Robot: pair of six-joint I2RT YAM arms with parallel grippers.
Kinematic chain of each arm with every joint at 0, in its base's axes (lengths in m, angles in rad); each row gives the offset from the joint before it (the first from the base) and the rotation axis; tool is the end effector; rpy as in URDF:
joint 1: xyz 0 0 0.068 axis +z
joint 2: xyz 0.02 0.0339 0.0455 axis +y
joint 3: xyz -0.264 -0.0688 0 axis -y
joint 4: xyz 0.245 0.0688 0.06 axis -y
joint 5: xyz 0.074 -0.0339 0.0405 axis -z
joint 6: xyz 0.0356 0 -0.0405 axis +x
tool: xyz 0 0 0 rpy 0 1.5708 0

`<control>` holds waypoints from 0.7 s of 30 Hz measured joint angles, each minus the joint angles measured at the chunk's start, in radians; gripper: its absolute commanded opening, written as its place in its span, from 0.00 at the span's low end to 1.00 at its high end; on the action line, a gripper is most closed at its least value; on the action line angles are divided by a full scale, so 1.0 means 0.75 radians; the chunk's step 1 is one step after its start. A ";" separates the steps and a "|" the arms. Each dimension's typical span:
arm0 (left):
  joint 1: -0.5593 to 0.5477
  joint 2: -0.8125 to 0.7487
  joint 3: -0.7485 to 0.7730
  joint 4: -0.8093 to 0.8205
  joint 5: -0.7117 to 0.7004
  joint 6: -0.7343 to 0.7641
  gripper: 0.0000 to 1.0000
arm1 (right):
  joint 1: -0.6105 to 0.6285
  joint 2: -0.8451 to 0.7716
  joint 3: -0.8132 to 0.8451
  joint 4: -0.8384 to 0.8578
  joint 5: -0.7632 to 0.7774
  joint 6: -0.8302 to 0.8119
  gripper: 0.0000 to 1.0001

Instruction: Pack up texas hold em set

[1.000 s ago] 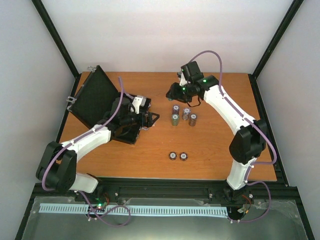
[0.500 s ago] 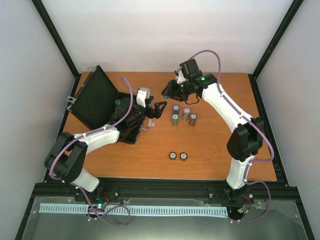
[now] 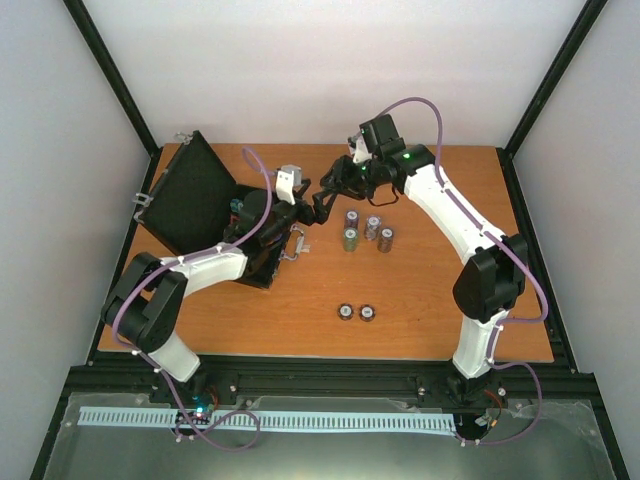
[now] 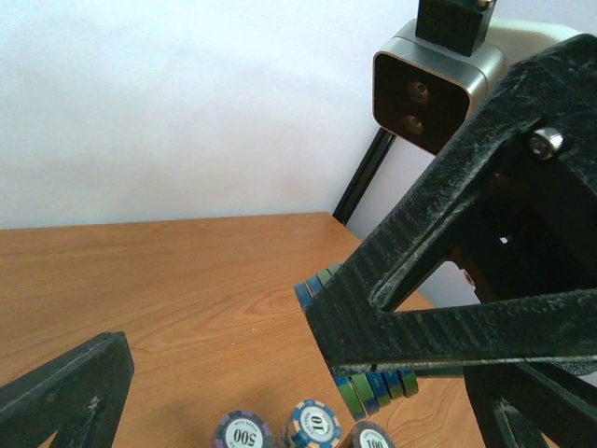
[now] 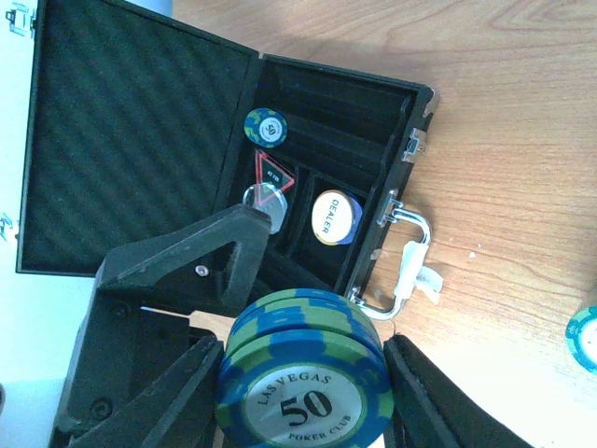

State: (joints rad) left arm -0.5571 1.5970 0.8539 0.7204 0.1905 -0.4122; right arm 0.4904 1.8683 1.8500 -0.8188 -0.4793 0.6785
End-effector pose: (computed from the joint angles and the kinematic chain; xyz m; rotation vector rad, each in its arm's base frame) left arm 0.2993 -0.1944 0.2534 0.2750 1.6455 -0.8970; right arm 0.3576 0.2095 0.3430 0.0011 2.5901 1.0722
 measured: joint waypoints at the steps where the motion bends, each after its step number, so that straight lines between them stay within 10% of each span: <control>1: 0.000 0.010 0.005 0.011 0.001 -0.013 1.00 | 0.000 0.001 0.001 0.001 0.000 0.001 0.12; 12: -0.006 0.136 0.095 0.084 0.015 -0.111 0.95 | -0.007 0.001 0.009 0.038 -0.001 0.005 0.12; 18: -0.016 0.201 0.176 0.125 0.035 -0.151 0.30 | -0.024 0.001 0.012 0.081 0.020 0.005 0.12; 21: -0.034 0.208 0.197 0.125 0.018 -0.156 0.32 | -0.028 0.001 0.014 0.093 0.028 0.006 0.12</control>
State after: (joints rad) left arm -0.5823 1.7527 1.0019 0.8143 0.2039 -0.5289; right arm 0.4694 1.8687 1.8606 -0.7490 -0.4583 0.6830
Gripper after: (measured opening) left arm 0.329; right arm 0.427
